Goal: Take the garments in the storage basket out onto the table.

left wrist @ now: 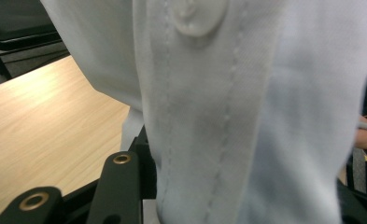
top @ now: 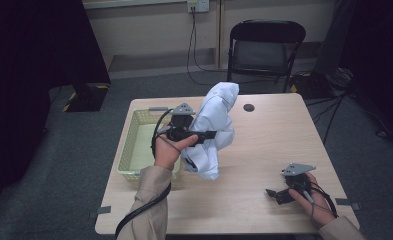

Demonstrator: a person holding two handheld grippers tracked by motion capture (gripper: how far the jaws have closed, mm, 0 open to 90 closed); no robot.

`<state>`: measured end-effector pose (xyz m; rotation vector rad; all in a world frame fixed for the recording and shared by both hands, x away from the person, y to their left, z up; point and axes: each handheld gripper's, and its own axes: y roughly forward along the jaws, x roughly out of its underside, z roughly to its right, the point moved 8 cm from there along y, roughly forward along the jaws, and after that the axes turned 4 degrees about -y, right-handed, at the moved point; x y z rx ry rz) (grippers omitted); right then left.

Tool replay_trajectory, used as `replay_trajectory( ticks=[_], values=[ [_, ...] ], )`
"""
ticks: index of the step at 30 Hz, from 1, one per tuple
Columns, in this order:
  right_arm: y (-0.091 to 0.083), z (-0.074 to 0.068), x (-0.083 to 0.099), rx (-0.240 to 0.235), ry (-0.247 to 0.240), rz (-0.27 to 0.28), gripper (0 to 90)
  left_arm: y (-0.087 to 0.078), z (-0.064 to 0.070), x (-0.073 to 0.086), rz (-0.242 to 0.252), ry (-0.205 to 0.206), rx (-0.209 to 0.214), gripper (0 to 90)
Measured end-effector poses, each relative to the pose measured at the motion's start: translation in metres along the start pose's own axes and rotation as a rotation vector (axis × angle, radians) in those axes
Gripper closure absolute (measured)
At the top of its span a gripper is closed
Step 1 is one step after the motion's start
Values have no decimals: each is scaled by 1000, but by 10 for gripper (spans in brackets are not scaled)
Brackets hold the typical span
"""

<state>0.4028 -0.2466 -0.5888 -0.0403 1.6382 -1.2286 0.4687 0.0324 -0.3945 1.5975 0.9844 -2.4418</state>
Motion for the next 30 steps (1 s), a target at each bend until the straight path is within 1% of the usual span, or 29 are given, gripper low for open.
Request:
replay_trajectory(
  ticks=[6,10,16,22,30],
  values=[
    [0,0,0,0,0,0,0,12,4,5,-18,6,8,565],
    [0,0,0,0,0,0,0,20,7,8,-25,2,20,565],
    [0,0,0,0,-1,1,0,31,9,13,-41,-7,19,565],
    [0,0,0,0,-1,1,0,44,12,21,-65,5,23,565],
    [0,0,0,0,-1,1,0,58,14,35,-105,7,30,565]
  ],
)
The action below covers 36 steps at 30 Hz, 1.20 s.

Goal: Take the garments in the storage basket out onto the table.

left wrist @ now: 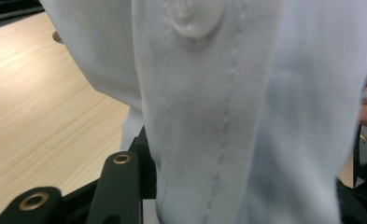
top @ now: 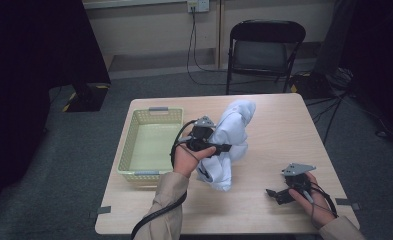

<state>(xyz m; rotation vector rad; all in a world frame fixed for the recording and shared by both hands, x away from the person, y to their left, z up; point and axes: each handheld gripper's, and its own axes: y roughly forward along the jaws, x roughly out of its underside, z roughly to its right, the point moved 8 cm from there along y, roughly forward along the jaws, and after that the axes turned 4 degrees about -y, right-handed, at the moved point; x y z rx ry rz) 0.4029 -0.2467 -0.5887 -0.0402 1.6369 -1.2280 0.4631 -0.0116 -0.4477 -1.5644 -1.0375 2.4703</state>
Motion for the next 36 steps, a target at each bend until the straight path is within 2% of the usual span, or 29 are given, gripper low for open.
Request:
replay_trajectory(
  ticks=[15,27,36],
  values=[
    [0,0,0,0,0,1,0,27,1,25,-93,11,-11,564],
    [0,0,0,0,0,0,0,48,3,40,-170,37,-35,562],
    [0,0,0,0,1,0,0,60,4,45,-200,38,-38,558]
  ],
)
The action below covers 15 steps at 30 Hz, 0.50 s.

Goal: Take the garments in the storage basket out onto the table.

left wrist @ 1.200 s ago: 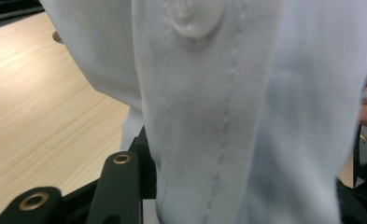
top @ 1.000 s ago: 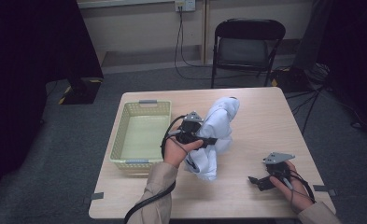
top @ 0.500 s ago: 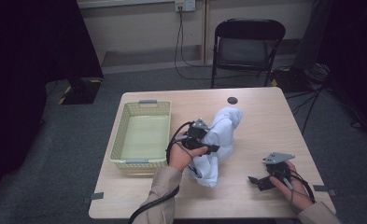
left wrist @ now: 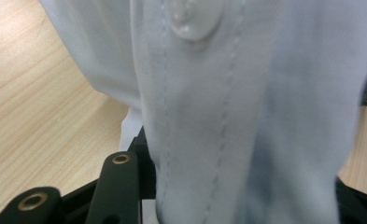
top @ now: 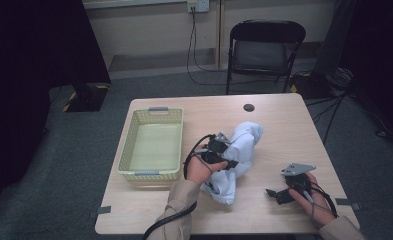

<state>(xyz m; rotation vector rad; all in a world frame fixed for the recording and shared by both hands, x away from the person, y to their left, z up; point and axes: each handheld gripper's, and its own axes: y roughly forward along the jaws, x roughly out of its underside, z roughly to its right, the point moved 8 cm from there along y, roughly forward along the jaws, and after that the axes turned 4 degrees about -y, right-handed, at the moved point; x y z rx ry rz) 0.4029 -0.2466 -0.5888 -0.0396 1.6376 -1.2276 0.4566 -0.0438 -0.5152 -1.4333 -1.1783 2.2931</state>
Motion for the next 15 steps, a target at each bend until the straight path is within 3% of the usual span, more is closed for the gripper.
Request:
replay_trajectory(
  ticks=[15],
  values=[
    [0,0,0,0,0,0,0,21,4,3,-67,26,-14,547]
  ],
)
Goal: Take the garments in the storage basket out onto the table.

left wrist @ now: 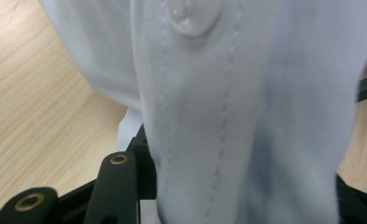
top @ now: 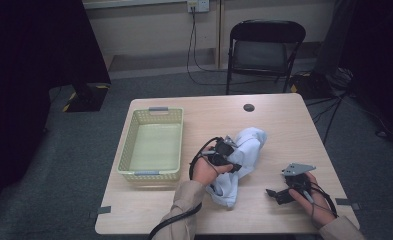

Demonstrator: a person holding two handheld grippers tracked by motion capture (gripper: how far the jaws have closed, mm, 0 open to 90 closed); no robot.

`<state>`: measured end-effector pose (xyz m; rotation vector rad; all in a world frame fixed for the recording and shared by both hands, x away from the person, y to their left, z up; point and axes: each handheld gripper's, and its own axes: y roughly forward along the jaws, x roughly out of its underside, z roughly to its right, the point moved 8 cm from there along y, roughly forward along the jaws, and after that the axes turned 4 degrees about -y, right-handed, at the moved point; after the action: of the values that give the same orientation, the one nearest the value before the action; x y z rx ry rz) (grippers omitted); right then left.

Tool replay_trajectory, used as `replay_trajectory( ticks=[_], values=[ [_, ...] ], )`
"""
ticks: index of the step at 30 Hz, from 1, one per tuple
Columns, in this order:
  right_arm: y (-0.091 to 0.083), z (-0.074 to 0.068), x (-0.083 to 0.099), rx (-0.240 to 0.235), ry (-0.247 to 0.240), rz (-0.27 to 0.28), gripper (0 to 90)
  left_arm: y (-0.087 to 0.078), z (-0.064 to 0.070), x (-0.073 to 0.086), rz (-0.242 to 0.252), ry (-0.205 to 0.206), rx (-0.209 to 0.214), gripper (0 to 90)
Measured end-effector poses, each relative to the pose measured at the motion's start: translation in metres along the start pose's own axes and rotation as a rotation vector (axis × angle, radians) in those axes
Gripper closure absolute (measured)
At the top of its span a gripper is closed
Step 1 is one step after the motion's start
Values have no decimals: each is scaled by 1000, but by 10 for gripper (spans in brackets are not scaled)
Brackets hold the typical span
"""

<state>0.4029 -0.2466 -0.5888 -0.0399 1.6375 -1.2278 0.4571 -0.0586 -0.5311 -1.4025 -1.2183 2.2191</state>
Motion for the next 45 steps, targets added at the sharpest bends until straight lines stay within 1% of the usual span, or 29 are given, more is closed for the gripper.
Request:
replay_trajectory(
  ticks=[3,10,12,19,22,24,29,37,45],
  values=[
    [0,0,0,0,-1,0,0,3,0,0,-10,-4,6,541],
    [0,0,0,0,0,0,0,8,0,0,-10,-7,12,518],
    [0,0,0,0,0,0,0,9,0,0,-12,3,14,504],
    [0,0,0,0,1,-1,0,15,2,1,-13,3,20,480],
    [0,0,0,0,0,-1,0,17,2,3,-25,13,16,459],
    [0,0,0,0,1,-1,0,19,1,3,-24,7,17,452],
    [0,0,0,0,0,0,0,20,2,3,-23,6,21,432],
    [0,0,0,0,0,0,0,22,1,3,-22,19,9,382],
    [0,0,0,0,0,-1,0,22,0,3,-9,8,-5,280]
  ],
)
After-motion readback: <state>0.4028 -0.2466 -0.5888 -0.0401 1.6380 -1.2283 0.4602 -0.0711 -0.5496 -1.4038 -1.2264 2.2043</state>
